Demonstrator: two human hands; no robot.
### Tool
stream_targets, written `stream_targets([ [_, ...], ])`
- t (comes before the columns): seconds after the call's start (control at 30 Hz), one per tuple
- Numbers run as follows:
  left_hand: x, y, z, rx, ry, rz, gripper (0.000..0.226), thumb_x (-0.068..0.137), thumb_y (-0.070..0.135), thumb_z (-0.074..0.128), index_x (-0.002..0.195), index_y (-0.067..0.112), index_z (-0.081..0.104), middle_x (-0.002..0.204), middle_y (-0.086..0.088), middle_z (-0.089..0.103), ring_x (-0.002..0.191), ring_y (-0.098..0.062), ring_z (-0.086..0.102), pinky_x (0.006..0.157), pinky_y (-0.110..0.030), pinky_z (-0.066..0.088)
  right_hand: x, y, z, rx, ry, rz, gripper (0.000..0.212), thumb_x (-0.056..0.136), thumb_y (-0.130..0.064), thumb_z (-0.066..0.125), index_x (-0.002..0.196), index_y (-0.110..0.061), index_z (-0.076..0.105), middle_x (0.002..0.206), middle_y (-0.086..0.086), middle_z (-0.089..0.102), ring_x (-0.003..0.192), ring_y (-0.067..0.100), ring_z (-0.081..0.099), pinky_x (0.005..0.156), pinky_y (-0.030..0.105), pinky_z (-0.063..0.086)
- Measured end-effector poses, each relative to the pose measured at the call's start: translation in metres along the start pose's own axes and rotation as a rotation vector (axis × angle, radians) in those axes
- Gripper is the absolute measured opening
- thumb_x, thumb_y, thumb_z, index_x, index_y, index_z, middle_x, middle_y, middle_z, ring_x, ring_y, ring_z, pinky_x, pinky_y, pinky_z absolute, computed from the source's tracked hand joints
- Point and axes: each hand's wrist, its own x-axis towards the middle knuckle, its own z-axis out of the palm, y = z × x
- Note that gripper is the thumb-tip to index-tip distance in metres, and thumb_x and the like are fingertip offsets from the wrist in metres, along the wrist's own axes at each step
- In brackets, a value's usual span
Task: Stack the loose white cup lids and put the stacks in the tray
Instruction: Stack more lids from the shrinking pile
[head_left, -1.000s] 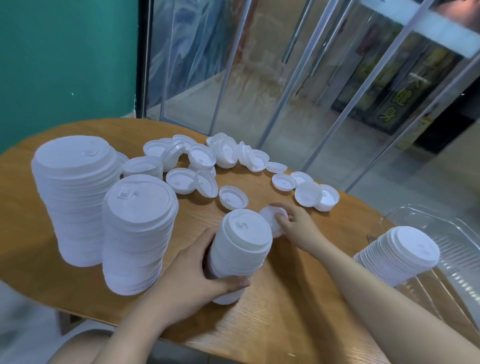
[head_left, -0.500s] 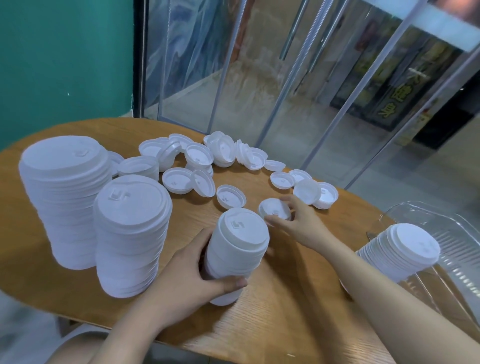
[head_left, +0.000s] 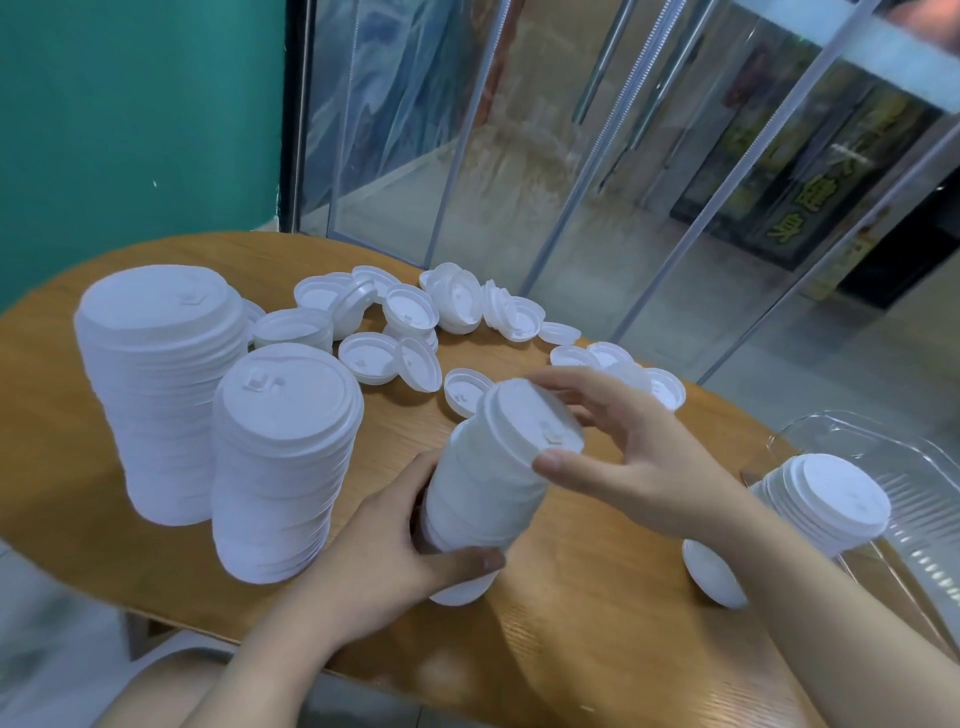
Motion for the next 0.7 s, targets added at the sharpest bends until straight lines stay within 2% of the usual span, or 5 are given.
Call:
stream_targets([
  [0.13, -0.001, 0.001, -0.001, 0.005, -0.003, 0.001, 0.081, 0.072, 0.036, 0.094, 0.137, 0.054, 0.050, 0.129, 0.027, 0.065, 0.120, 0.003, 0.061, 0.100, -0.032, 0.051, -0.002, -0.004, 0.008, -0.112, -0.070, 0.011, 0.072, 0.083, -0.056, 0.075, 0.147, -0.036, 0.050, 0.141, -0.030, 0.055, 0.134, -0.004, 0.049, 0.108, 0.018, 0.041],
  [0.3, -0.002, 0.002, -0.001, 0.010, -0.004, -0.014, 0.078, 0.071, 0.039, 0.094, 0.133, 0.059, 0.050, 0.125, 0.029, 0.066, 0.116, 0.006, 0.061, 0.094, -0.025, 0.050, -0.002, -0.003, 0.012, -0.166, -0.125, 0.051, 0.073, 0.084, -0.062, 0.071, 0.148, -0.039, 0.047, 0.144, -0.028, 0.052, 0.136, -0.006, 0.045, 0.112, 0.025, 0.041],
  [0.4, -0.002, 0.003, -0.001, 0.005, -0.007, -0.017, 0.078, 0.071, 0.040, 0.094, 0.132, 0.059, 0.050, 0.124, 0.028, 0.066, 0.116, 0.006, 0.062, 0.096, -0.027, 0.051, 0.000, -0.002, 0.014, -0.148, -0.131, 0.074, 0.072, 0.084, -0.061, 0.071, 0.147, -0.037, 0.047, 0.142, -0.029, 0.053, 0.134, -0.008, 0.046, 0.112, 0.020, 0.041],
  [0.57, -0.003, 0.003, -0.002, -0.009, -0.011, -0.017, 0.079, 0.071, 0.038, 0.095, 0.134, 0.055, 0.051, 0.124, 0.024, 0.067, 0.116, 0.001, 0.063, 0.099, -0.035, 0.054, -0.001, 0.005, 0.021, -0.095, -0.127, 0.076, 0.073, 0.082, -0.068, 0.072, 0.145, -0.044, 0.046, 0.142, -0.025, 0.053, 0.135, 0.000, 0.049, 0.111, 0.030, 0.045],
  [0.7, -0.002, 0.003, -0.002, 0.005, -0.012, -0.005, 0.079, 0.072, 0.037, 0.094, 0.136, 0.051, 0.051, 0.125, 0.023, 0.067, 0.117, 0.000, 0.063, 0.100, -0.036, 0.054, -0.001, 0.005, 0.020, -0.069, -0.158, 0.069, 0.078, 0.078, -0.070, 0.074, 0.145, -0.047, 0.043, 0.143, -0.029, 0.051, 0.136, -0.002, 0.048, 0.111, 0.029, 0.044],
])
